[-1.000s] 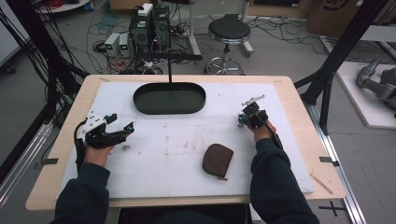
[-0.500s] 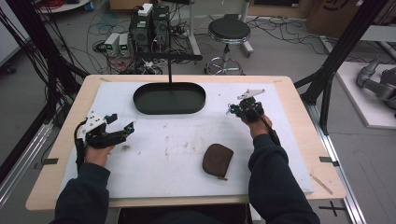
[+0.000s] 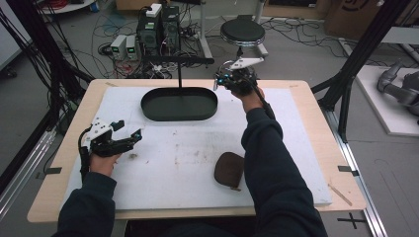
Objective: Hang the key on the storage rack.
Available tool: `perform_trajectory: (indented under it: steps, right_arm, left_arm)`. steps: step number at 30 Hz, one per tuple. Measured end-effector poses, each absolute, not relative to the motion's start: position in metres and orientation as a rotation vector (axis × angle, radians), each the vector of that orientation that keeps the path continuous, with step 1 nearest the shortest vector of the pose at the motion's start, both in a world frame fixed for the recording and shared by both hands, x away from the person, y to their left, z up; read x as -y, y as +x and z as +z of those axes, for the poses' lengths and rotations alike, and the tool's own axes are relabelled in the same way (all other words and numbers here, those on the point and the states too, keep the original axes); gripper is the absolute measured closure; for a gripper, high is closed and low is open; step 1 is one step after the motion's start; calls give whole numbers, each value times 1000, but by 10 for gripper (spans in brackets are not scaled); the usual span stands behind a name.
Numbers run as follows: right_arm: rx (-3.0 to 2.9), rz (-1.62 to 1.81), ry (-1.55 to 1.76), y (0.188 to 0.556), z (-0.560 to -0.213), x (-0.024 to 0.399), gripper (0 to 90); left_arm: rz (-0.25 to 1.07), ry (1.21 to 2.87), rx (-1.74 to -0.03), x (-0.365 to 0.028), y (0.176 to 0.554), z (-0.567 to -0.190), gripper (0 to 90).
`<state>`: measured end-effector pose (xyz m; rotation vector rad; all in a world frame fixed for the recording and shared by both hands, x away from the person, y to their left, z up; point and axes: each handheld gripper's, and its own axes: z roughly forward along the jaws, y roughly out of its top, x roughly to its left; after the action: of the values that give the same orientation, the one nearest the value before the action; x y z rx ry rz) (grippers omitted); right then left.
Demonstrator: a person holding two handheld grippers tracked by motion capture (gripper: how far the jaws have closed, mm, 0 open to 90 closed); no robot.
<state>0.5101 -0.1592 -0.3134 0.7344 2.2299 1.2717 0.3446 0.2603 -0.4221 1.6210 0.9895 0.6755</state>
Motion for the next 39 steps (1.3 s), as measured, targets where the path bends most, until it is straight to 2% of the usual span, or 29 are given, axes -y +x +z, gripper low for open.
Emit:
perform_trajectory:
  steps: [8, 24, 26, 27, 28, 29, 30, 34, 39]
  right_arm:
    - [-2219, 1285, 724, 538, -303, 130, 900]
    - [-2151, 1287, 900, 560, -320, 130, 883]
    - [-2122, 1207, 945, 562, -320, 125, 848]
    - [-2109, 1187, 954, 562, -320, 124, 799]
    - [-2109, 1187, 954, 562, -320, 124, 799]
    - [-2080, 1174, 979, 560, -318, 125, 651]
    - [-2080, 1174, 979, 560, -318, 125, 651]
    - [-2055, 1243, 966, 544, -311, 143, 504]
    - [-2113, 1337, 978, 524, -305, 166, 415]
  left_arm:
    - [677, 1604, -995, -264, 344, -422, 218]
    - [677, 1594, -1000, -267, 343, -422, 225]
    - [678, 1596, -999, -267, 343, -422, 225]
    - [676, 1598, -1002, -267, 343, -422, 225]
    - [676, 1595, -1002, -267, 343, -422, 225]
    - [678, 1593, -1003, -268, 343, -422, 225]
    - [674, 1593, -1001, -268, 343, -422, 225]
    - [659, 1584, -1000, -269, 342, -422, 240]
    - [671, 1573, -1002, -269, 341, -421, 239]
